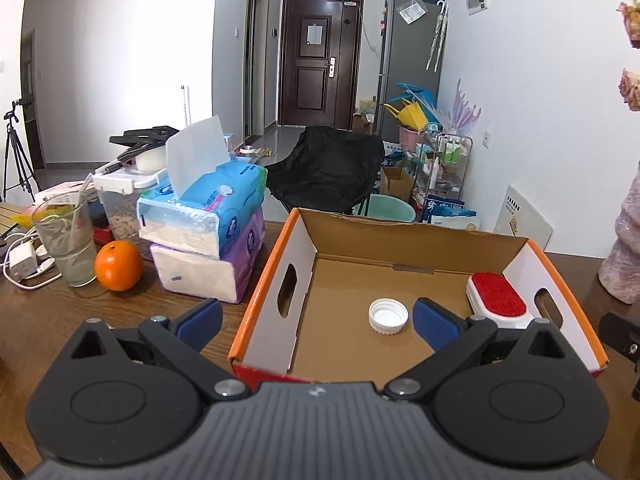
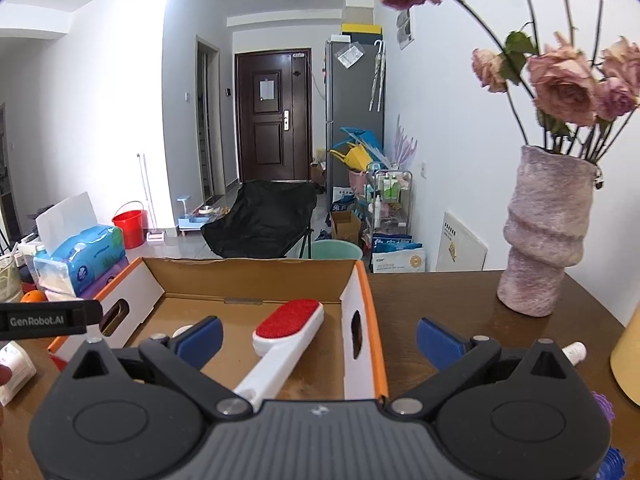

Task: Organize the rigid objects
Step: 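Release the white cap with the left gripper while the right gripper releases the lint brush into the box, then move the left gripper to the white plug while the right gripper grasps the blue cap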

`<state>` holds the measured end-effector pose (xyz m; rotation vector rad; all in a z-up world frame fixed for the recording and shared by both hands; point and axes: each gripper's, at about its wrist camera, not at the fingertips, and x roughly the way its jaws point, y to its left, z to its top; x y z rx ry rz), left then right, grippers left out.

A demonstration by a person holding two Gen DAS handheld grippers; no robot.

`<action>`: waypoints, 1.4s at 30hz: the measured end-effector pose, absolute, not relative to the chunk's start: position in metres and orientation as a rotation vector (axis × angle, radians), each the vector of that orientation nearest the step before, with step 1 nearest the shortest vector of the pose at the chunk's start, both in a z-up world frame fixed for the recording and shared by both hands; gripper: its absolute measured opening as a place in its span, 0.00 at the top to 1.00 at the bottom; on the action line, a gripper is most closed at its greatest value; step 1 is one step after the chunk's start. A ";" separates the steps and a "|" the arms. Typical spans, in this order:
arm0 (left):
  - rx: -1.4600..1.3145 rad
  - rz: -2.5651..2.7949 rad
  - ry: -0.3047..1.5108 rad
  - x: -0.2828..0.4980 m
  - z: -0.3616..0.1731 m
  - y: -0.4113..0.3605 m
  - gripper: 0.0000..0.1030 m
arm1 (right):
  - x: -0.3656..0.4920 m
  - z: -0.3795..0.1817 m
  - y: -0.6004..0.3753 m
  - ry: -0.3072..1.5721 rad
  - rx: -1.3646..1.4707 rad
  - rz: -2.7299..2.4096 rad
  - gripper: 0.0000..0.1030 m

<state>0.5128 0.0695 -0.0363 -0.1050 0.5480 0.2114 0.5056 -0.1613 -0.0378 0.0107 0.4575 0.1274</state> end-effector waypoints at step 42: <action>-0.116 0.152 0.592 0.350 -0.070 0.015 0.00 | 0.342 -0.081 -0.251 0.440 0.023 0.006 0.00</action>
